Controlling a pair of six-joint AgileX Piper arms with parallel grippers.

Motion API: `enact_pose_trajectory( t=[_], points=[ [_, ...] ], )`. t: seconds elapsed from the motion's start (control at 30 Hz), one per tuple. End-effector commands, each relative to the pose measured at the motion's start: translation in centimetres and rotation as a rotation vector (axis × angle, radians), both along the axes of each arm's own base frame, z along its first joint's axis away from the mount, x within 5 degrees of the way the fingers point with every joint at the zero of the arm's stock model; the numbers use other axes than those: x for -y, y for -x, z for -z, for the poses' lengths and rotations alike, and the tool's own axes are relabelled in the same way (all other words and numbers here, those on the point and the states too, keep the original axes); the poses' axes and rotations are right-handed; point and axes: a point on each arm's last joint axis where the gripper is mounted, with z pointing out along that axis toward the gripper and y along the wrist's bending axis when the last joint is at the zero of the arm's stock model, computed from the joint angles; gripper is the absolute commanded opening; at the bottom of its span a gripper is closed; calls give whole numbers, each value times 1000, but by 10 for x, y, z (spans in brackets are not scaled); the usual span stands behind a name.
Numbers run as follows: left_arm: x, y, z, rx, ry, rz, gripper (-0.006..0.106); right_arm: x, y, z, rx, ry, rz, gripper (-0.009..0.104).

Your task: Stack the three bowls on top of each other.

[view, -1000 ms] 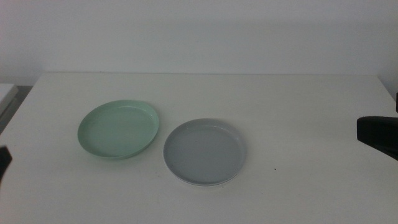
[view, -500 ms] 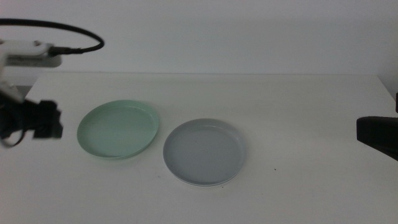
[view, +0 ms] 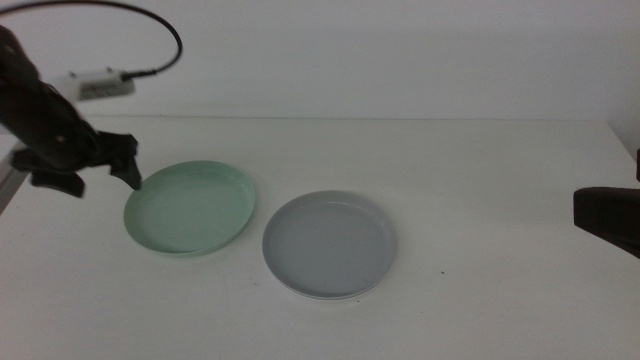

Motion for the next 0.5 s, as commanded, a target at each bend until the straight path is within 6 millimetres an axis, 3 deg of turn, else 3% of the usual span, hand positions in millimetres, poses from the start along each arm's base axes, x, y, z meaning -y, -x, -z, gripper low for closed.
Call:
enact_pose_trajectory(
  t=[0.0, 0.1, 0.2, 0.33, 0.47],
  points=[
    [0, -14, 20, -35, 28, 8, 92, 1, 0, 0, 10, 1, 6, 92],
    [0, -23, 42, -74, 49, -1, 85, 1, 0, 0, 10, 1, 6, 92],
    [1, -28, 59, -89, 66, -16, 70, 1, 0, 0, 10, 1, 6, 92],
    [2, -31, 75, -108, 96, -33, 41, 1, 0, 0, 10, 1, 6, 92],
    [4, -30, 76, -121, 112, -32, 12, 1, 0, 0, 10, 1, 6, 92]
  ],
)
